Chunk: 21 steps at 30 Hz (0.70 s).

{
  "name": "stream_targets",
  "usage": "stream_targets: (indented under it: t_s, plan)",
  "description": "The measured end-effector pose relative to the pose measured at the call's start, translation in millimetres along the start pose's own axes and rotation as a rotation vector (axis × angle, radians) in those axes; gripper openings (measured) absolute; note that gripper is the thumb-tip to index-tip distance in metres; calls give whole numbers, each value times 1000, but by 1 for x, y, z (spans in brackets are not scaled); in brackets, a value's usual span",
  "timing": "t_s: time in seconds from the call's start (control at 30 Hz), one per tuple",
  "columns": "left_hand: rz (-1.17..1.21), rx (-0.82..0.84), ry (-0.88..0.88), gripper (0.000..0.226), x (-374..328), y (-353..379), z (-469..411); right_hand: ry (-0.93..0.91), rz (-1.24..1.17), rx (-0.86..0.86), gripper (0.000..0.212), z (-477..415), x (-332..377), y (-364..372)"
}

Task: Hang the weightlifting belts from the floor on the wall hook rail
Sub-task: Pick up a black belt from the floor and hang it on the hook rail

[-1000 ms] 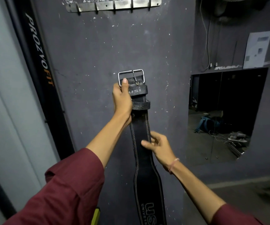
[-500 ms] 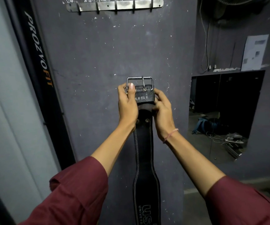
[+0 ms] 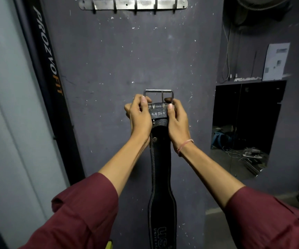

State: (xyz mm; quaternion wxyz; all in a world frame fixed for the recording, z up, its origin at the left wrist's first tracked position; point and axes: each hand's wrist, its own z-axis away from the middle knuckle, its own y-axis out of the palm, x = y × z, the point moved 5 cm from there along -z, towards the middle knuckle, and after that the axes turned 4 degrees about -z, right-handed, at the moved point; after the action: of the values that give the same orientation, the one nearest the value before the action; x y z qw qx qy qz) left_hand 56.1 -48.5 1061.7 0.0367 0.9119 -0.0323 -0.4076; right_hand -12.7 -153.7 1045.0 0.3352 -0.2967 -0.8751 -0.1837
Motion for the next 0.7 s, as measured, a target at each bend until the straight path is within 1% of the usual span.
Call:
stream_targets:
  t_s: [0.1,0.2,0.37,0.47,0.6,0.7]
  plan:
    - [-3,17,111,29,-2,-8,-1,31,-27,-28,21,-2,-5,12]
    - [38,72,154,28,0,-13,-5,74,18,-88,22,-9,-9,12]
    - [-24,145,261,30,-3,-16,-8,87,-85,-78,24,-22,-6,8]
    - [-61,105,303,28,-5,-8,-16,52,-55,-99,27,-35,-7,12]
    - [-68,41,298,28,-5,14,-37,-51,44,-103,28,-60,-13,12]
    - [-82,24,307,30,-3,36,-57,-104,67,-111,28,-86,-19,8]
